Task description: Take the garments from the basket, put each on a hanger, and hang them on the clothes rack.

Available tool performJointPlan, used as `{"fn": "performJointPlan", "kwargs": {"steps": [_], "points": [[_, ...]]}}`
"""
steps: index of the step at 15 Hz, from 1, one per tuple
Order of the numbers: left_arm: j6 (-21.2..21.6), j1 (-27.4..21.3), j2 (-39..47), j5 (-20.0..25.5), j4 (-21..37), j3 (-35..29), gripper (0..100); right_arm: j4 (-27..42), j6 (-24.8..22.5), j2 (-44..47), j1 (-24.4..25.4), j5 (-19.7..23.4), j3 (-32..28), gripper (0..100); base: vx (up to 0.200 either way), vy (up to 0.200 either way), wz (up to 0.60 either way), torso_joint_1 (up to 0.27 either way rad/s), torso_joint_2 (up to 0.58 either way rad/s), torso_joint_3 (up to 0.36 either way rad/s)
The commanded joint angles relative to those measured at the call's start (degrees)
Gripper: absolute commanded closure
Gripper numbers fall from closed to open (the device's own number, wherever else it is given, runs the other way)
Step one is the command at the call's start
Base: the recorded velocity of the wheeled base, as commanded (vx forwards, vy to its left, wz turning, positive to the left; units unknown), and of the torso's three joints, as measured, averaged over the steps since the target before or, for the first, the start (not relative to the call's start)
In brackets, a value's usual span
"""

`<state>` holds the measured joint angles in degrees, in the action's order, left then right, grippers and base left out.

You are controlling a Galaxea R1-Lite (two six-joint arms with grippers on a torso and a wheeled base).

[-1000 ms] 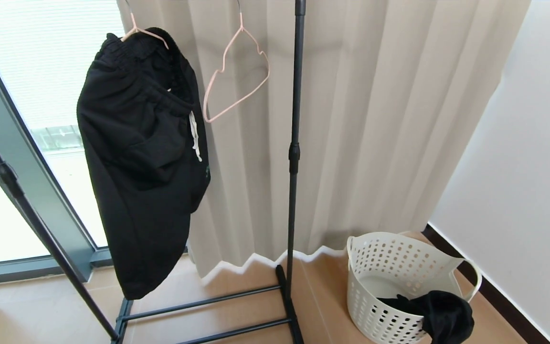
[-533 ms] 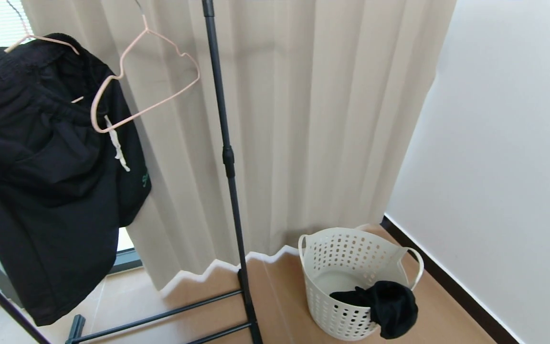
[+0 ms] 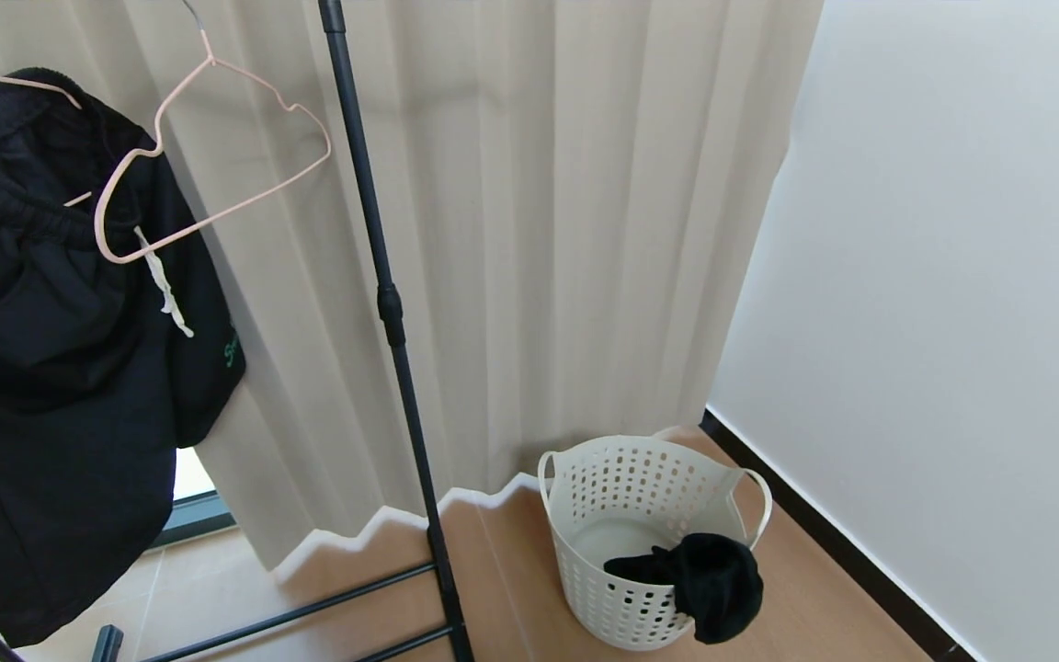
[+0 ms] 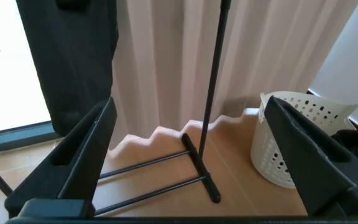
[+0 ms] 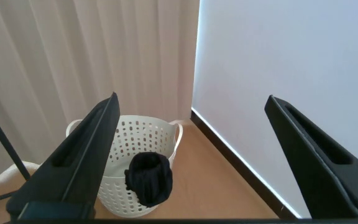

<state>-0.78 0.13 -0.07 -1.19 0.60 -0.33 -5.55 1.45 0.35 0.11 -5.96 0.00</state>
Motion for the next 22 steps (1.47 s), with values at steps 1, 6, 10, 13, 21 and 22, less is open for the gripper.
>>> {"fn": "performJointPlan", "kwargs": {"steps": [1,6,10,13,21,22], "points": [[0.0,0.0,0.1,0.0,0.0,0.0,0,0.0,0.0,0.1,0.1,0.0,0.0,0,0.000,0.000,0.00,0.000,0.00,0.000],[0.0,0.0,0.1,0.0,0.0,0.0,0,0.0,0.0,0.1,0.1,0.0,0.0,0,0.000,0.000,0.00,-0.032,0.16,0.128],[0.0,0.0,0.1,0.1,0.0,-0.1,0,0.0,0.0,0.1,0.1,0.0,0.0,0,0.000,0.000,0.00,-0.041,0.38,0.321],[0.0,0.0,0.1,0.1,0.0,-0.1,0,0.0,0.0,0.1,0.1,0.0,0.0,0,0.000,0.000,0.00,-0.015,0.10,-0.041],[0.0,0.0,0.1,0.1,0.0,-0.1,0,-0.1,0.0,0.1,0.1,0.0,0.0,0,0.000,0.000,0.00,-0.001,0.01,-0.188],[0.0,0.0,0.1,0.1,0.0,-0.1,0,-0.1,0.0,0.1,0.1,0.0,0.0,0,0.000,0.000,0.00,0.002,0.00,-0.207]]}}
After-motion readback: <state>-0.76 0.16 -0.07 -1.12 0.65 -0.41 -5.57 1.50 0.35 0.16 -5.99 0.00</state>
